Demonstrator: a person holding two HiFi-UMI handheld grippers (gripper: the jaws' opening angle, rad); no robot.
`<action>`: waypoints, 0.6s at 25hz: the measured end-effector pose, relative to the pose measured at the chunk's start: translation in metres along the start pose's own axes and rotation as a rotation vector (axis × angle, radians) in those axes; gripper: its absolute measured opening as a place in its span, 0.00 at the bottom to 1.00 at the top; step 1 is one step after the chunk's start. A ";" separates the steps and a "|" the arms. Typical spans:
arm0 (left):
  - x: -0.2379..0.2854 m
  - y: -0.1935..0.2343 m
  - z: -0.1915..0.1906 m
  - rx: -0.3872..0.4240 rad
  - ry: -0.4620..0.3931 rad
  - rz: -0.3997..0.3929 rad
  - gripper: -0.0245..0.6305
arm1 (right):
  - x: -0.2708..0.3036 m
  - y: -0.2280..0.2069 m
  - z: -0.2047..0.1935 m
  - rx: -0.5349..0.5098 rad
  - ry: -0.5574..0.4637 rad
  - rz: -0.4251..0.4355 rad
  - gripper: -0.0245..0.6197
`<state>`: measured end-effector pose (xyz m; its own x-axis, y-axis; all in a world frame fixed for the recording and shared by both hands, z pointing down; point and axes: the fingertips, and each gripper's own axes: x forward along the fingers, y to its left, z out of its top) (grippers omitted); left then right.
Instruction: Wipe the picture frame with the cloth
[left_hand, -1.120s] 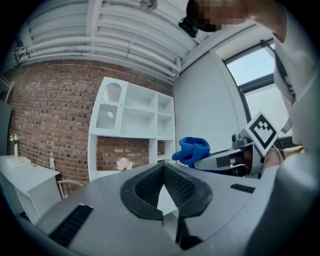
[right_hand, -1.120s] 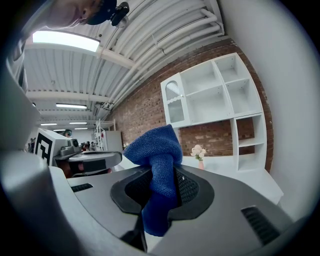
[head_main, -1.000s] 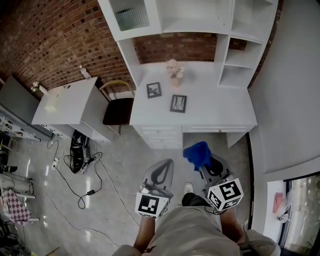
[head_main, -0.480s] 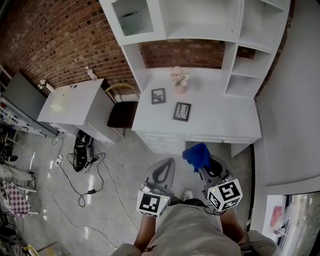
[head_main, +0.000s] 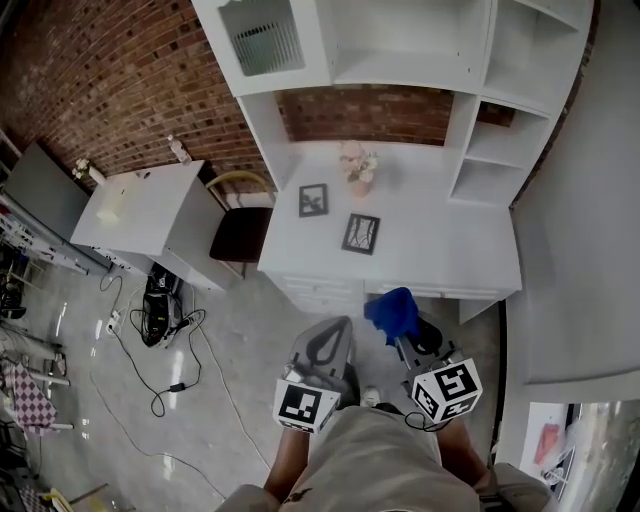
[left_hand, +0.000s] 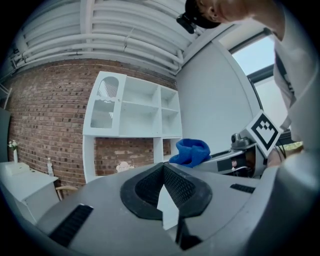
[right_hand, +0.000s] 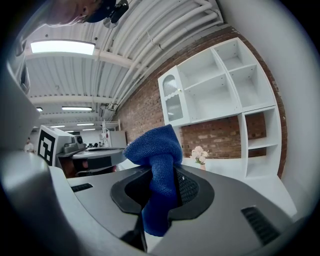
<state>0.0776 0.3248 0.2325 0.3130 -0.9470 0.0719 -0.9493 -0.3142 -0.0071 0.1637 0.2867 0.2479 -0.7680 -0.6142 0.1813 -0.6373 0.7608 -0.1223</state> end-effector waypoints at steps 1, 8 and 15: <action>0.005 0.002 0.002 0.000 -0.007 -0.005 0.04 | 0.003 -0.003 0.000 0.000 0.002 -0.005 0.16; 0.042 0.033 -0.008 -0.021 -0.017 -0.030 0.03 | 0.041 -0.027 -0.001 -0.007 0.019 -0.043 0.16; 0.085 0.074 -0.015 -0.024 -0.001 -0.072 0.03 | 0.090 -0.050 0.006 -0.002 0.030 -0.086 0.16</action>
<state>0.0335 0.2216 0.2529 0.3801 -0.9222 0.0706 -0.9249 -0.3796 0.0216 0.1263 0.1921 0.2644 -0.7081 -0.6708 0.2205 -0.7008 0.7059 -0.1029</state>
